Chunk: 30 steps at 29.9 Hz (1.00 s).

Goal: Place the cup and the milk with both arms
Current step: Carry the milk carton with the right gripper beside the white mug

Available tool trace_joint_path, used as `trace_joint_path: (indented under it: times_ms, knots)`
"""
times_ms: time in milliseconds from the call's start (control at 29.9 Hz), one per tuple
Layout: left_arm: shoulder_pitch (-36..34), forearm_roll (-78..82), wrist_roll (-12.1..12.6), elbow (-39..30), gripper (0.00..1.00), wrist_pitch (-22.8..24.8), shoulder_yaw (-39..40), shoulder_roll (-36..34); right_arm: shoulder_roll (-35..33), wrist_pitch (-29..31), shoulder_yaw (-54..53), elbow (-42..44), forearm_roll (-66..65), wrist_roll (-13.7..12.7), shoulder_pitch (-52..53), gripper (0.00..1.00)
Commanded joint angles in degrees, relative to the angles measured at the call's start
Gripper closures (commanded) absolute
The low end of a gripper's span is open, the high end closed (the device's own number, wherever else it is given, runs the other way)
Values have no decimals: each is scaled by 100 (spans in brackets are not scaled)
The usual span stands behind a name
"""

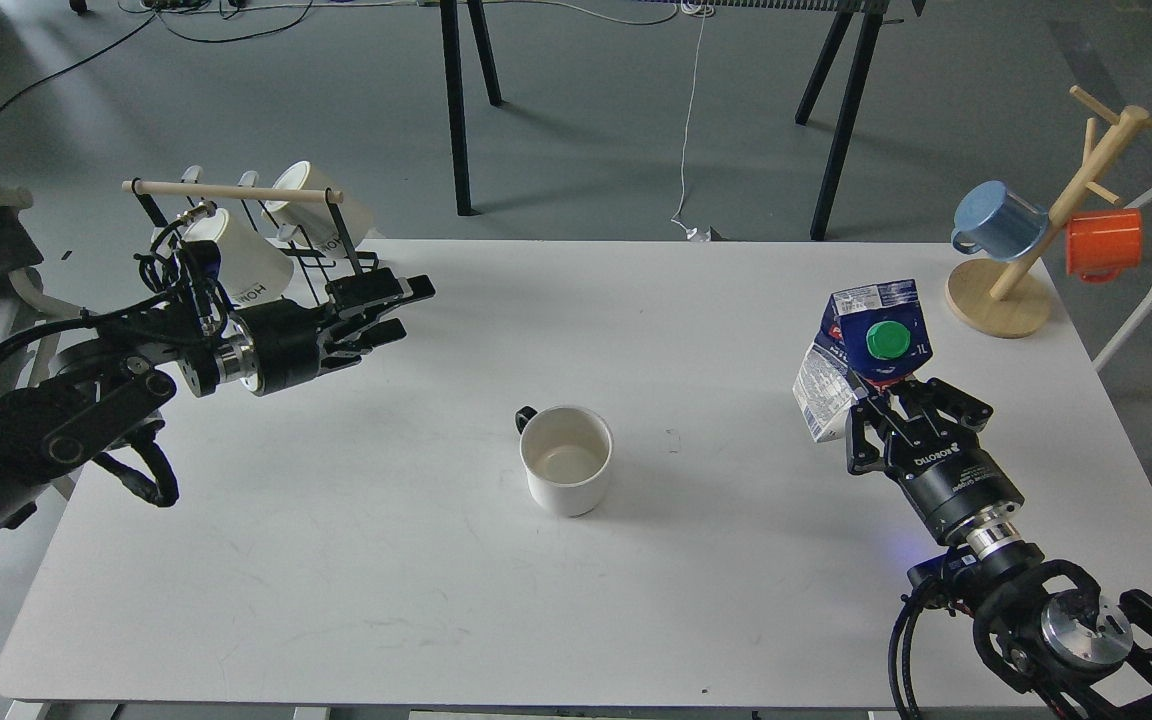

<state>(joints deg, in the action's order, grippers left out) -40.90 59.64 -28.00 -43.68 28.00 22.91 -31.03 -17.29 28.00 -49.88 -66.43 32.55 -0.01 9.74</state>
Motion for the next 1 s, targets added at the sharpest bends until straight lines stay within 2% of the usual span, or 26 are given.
trace_joint_path:
  times_ms: [0,234,970]
  knots:
    - [3,4,0,0,8,0,3,-8,374,0,188,16,-196,1,72,74]
    - [12,4,0,0,8,0,3,-17,885,0,452,51,-679,10,19,74]
    - [20,4,0,52,8,0,3,-8,1157,0,857,464,-688,10,72,71]
